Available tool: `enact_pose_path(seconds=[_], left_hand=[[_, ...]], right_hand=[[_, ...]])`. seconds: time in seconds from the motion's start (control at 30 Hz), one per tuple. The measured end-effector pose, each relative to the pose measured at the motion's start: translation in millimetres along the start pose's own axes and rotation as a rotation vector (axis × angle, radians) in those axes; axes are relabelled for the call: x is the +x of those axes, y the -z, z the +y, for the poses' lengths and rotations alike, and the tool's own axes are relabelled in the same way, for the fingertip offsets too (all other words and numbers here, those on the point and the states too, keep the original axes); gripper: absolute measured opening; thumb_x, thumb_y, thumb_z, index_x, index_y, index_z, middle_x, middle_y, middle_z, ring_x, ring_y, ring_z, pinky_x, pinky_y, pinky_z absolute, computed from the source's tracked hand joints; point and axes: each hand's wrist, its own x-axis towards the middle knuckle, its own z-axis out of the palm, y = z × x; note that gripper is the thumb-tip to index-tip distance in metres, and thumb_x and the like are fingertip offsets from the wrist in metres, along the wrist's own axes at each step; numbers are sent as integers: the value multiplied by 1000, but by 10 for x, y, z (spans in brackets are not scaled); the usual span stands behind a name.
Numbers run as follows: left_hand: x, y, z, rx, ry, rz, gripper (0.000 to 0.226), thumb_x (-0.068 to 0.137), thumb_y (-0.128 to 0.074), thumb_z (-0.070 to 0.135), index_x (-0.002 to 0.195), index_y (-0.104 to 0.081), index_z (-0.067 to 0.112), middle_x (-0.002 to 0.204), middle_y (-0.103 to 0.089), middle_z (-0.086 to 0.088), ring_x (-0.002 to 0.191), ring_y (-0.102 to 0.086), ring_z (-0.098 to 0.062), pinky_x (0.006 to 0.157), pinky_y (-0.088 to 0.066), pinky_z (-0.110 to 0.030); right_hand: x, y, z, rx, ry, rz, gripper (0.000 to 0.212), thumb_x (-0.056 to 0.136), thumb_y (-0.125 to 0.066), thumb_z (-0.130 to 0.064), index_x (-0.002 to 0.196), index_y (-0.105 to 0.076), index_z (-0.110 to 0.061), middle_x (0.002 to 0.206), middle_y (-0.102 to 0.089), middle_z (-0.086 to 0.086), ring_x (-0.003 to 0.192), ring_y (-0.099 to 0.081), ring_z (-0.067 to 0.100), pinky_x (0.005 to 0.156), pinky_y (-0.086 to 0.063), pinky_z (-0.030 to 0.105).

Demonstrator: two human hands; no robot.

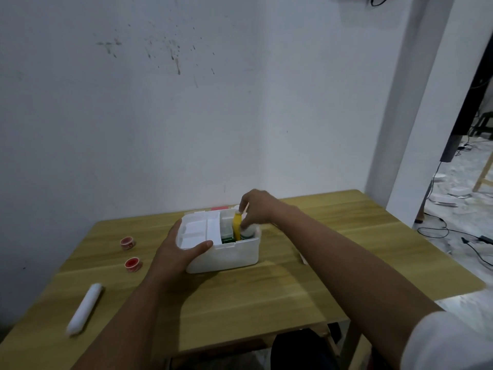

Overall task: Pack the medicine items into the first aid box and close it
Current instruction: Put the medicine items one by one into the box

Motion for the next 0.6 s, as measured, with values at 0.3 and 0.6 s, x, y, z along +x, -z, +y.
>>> enact_pose_path(seconds=[0.3, 0.6], left_hand=[[8, 9, -24, 22, 31, 4, 120, 53, -81, 74, 155, -30, 39, 153, -45, 7, 119, -45, -13, 91, -47, -38], [20, -24, -11, 12, 13, 13, 111, 62, -83, 62, 156, -30, 36, 155, -44, 4, 131, -46, -22, 92, -46, -39]], right_hand=[[-142, 207, 652, -97, -338, 120, 19, 81, -72, -22, 93, -63, -10, 81, -67, 2, 86, -71, 25, 66, -55, 29], [-365, -119, 840, -338, -572, -233, 51, 83, -80, -34, 124, -60, -10, 102, -66, 5, 91, -68, 22, 81, -58, 35]])
